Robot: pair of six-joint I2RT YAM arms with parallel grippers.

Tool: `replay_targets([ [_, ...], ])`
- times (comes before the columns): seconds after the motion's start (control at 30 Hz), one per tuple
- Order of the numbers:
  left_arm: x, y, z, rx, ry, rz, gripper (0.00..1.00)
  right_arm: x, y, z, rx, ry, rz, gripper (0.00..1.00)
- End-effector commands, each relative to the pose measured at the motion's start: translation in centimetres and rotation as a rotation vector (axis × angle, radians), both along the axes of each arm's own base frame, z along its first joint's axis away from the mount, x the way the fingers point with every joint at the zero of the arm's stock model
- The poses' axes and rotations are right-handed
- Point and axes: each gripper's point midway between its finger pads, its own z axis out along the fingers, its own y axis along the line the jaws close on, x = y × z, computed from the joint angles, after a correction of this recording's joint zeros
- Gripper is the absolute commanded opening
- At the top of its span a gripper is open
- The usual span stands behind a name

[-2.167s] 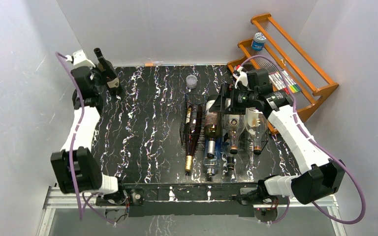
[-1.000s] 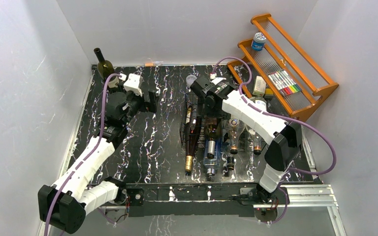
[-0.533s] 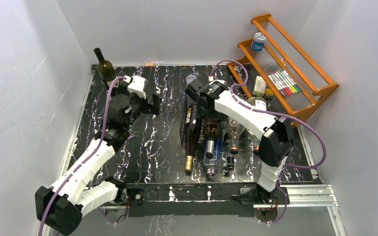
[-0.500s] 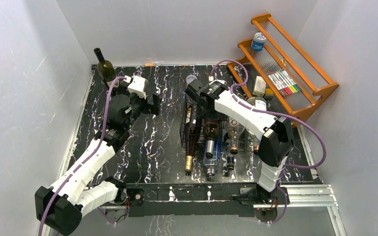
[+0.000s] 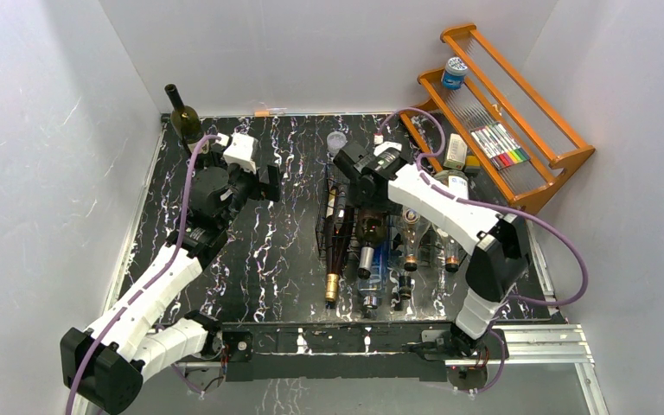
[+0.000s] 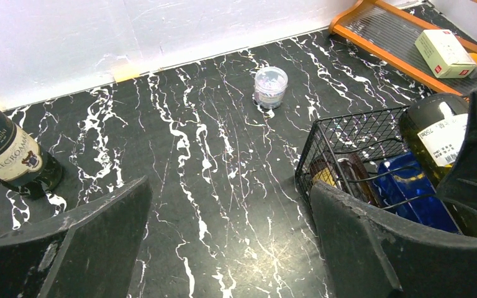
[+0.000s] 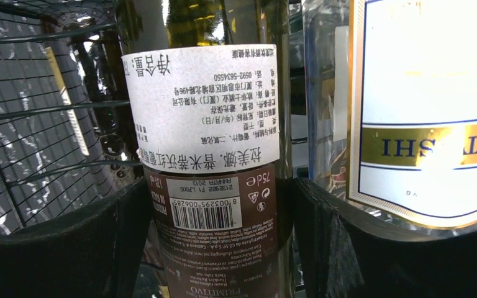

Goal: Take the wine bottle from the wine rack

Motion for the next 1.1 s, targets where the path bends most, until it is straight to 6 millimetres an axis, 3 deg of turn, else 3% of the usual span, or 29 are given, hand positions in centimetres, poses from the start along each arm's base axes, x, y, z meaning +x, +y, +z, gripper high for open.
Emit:
replay_targets([
  [0.0, -0.1, -0.4, 2.4, -0.059, -0.044, -0.004, 0.98, 0.9, 1.5, 3.8, 0.223, -0.139, -0.033, 0.54],
  [0.1, -0.2, -0.7, 2.5, -0.085, -0.038, -0.013, 0.98, 1.2, 1.6, 4.5, 0.321, -0.155, -0.03, 0.47],
  [0.33, -0.7, -1.7, 3.0, -0.138, -0.051, -0.065, 0.98, 1.4, 2.0, 6.7, 0.572, -0.192, 0.01, 0.45],
  [0.5, -1.2, -2.3, 3.0, -0.148, -0.097, -0.116, 0.98, 1.5, 1.8, 6.9, 0.669, -0.167, 0.028, 0.41],
  [0.67, -2.5, -4.2, 2.5, -0.115, -0.154, -0.266, 0.98, 1.4, 1.9, 7.4, 0.792, -0.15, 0.049, 0.41],
  [0.83, -4.7, -6.3, 2.3, -0.095, -0.243, -0.44, 0.95, 0.9, 2.1, 8.2, 0.903, -0.118, 0.08, 0.41],
  [0.93, -8.7, -9.1, 2.0, -0.016, -0.382, -0.681, 0.95, 0.7, 2.0, 9.1, 1.011, -0.078, 0.108, 0.41],
  [1.07, -11.6, -12.3, 1.0, 0.091, -0.438, -0.853, 0.93, 0.4, 2.0, 9.8, 1.126, -0.007, 0.142, 0.42],
])
